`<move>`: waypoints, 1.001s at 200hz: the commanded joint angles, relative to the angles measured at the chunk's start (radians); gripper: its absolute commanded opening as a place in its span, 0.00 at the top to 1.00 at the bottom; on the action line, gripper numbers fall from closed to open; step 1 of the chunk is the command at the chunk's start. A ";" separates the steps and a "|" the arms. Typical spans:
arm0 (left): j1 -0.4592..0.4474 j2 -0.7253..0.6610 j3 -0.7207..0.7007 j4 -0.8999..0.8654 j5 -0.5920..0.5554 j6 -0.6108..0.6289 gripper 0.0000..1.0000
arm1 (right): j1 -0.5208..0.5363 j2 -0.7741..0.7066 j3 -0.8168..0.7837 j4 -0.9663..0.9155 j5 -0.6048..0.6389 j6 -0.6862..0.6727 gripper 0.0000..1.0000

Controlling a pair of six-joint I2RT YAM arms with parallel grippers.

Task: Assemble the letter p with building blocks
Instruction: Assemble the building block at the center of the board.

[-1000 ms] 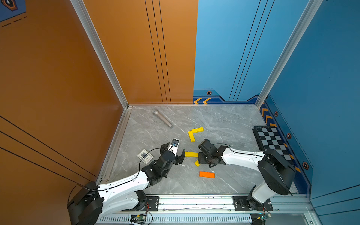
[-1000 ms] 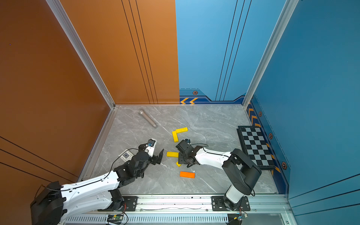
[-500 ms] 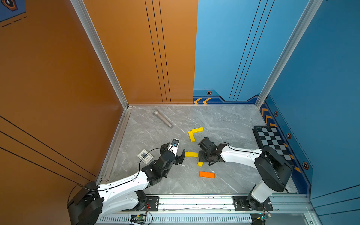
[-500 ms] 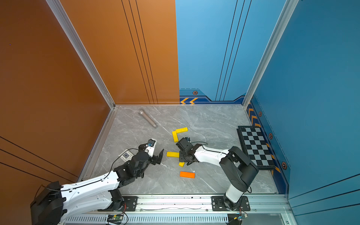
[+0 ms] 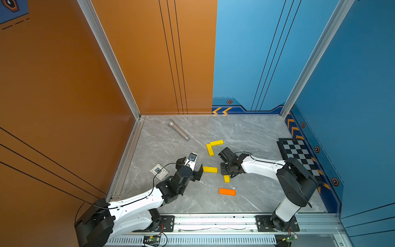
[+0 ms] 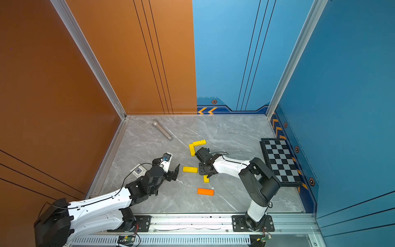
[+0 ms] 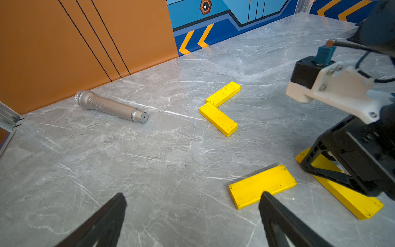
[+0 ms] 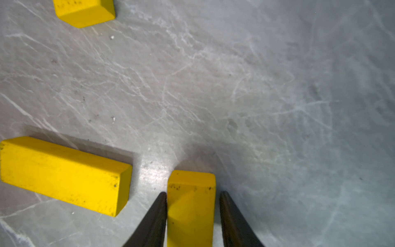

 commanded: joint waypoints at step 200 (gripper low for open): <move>-0.011 0.021 -0.001 0.009 0.001 0.021 0.01 | -0.157 0.293 0.332 -0.075 0.087 -0.239 0.72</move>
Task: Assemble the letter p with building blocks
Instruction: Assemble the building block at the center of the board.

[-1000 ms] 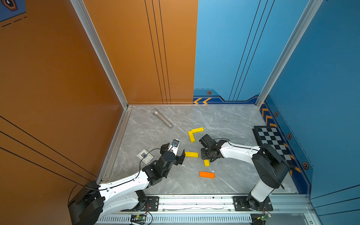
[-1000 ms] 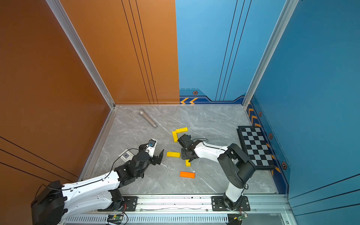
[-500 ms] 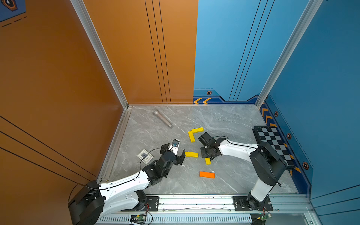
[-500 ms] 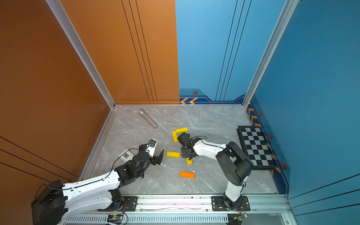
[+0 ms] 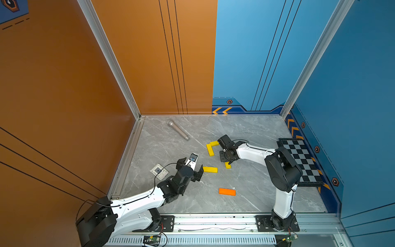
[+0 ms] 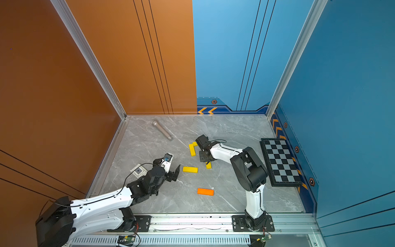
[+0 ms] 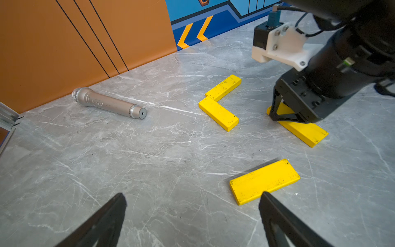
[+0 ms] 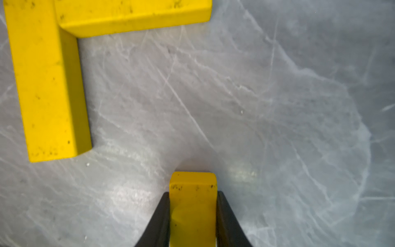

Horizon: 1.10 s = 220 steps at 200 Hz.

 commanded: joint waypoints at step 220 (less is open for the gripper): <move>-0.008 0.023 0.004 0.008 0.005 0.013 0.01 | -0.040 -0.019 -0.015 -0.005 -0.003 -0.088 0.52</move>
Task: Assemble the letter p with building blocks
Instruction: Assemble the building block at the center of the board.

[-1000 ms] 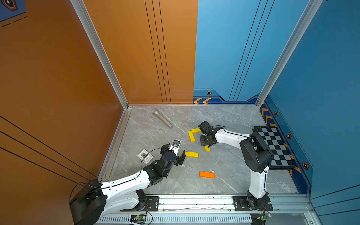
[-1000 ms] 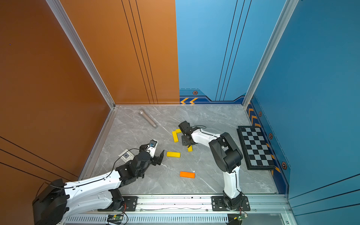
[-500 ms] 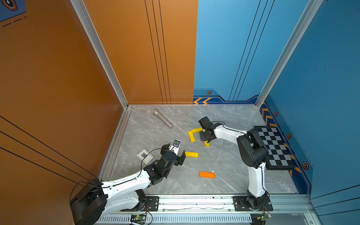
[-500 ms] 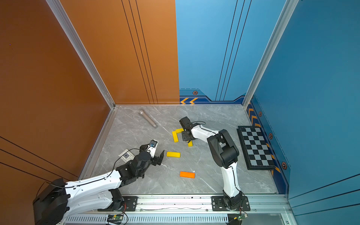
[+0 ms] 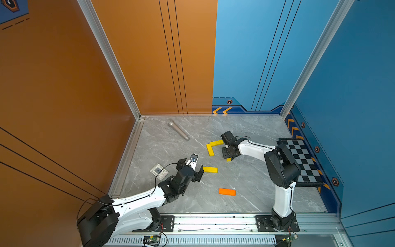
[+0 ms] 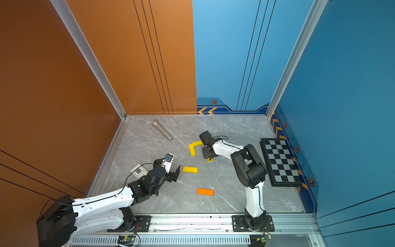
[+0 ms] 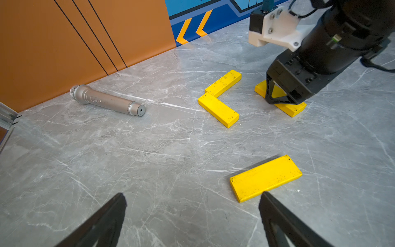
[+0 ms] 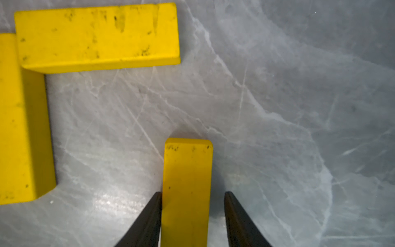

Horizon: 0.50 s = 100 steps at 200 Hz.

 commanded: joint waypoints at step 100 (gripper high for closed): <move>-0.005 0.010 0.007 0.009 0.000 0.013 0.01 | 0.005 -0.008 -0.048 0.044 -0.048 -0.003 0.65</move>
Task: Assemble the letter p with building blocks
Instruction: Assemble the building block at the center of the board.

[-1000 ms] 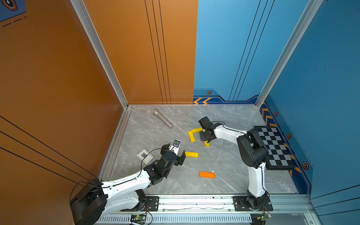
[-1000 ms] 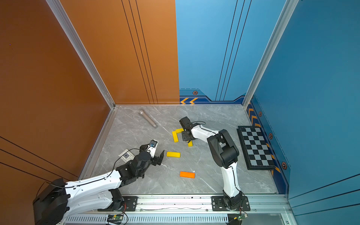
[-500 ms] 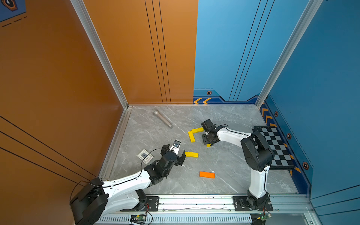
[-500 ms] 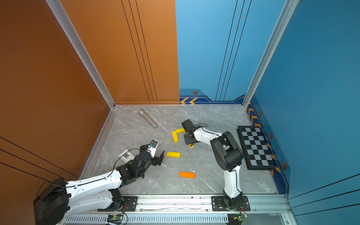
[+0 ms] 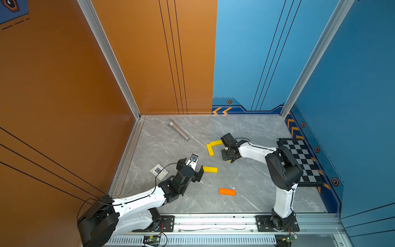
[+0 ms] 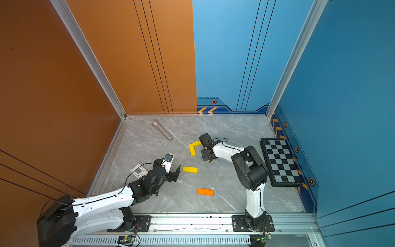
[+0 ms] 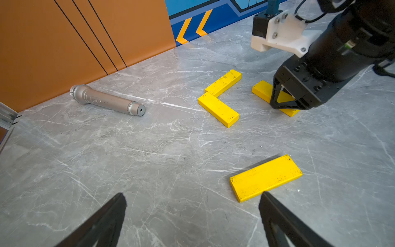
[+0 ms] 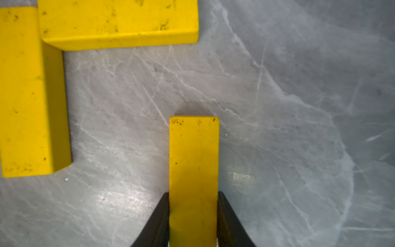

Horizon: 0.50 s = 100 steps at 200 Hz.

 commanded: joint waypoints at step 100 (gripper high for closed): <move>-0.003 0.020 0.009 0.009 0.000 0.013 0.01 | -0.023 0.084 0.079 0.010 -0.031 -0.047 0.65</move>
